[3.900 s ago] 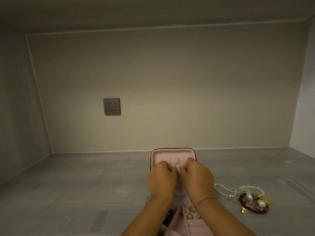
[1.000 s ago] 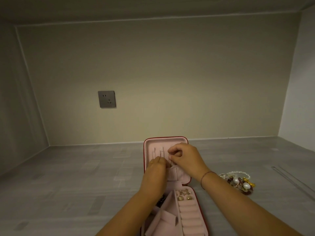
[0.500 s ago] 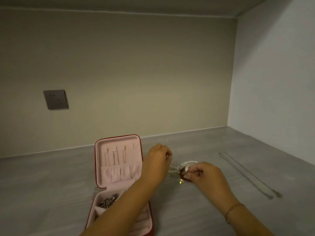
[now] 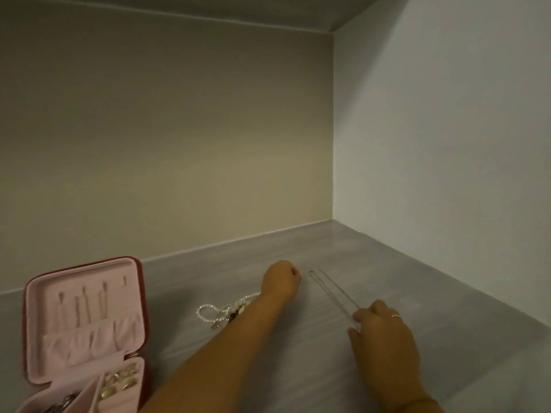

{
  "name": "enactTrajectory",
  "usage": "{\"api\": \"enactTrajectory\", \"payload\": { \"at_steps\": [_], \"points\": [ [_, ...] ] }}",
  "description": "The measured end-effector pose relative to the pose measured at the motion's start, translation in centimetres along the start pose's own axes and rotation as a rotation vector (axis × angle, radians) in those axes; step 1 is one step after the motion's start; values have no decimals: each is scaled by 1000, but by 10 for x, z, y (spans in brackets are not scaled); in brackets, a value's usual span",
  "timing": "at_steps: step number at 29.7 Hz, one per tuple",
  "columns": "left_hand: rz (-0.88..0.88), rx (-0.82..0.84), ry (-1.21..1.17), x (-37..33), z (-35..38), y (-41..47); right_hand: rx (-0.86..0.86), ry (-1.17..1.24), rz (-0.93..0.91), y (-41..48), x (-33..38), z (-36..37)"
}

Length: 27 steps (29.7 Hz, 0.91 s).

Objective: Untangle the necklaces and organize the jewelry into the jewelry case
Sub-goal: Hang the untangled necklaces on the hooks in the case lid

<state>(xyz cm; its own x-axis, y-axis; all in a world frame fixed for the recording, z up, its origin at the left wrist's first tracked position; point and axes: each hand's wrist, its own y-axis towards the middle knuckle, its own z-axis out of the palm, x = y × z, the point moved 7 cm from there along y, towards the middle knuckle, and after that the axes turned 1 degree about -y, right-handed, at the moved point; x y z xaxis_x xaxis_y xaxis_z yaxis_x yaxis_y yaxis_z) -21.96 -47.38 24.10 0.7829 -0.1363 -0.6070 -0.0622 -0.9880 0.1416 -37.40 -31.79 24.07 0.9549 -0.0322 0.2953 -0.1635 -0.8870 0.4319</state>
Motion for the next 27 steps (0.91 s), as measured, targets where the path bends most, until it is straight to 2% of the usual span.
{"api": "enactTrajectory", "payload": {
  "at_steps": [5, 12, 17, 23, 25, 27],
  "points": [
    [-79, 6, -36, -1, 28, 33, 27, 31, 127, 1, -19, 14],
    [-123, -5, -6, 2, 47, 68, -121, 163, 8, 7, -33, 38],
    [-137, 8, 46, 2, 56, 80, -154, 249, -12, 7, -37, 45],
    [-102, 24, 226, -6, 62, 76, -153, 280, -22, 7, -38, 47],
    [-88, 2, 210, -8, 62, 73, -165, 250, -6, 8, -39, 45],
    [-78, -15, 88, -11, 60, 71, -177, 255, 6, 7, -40, 45]
  ]
}}
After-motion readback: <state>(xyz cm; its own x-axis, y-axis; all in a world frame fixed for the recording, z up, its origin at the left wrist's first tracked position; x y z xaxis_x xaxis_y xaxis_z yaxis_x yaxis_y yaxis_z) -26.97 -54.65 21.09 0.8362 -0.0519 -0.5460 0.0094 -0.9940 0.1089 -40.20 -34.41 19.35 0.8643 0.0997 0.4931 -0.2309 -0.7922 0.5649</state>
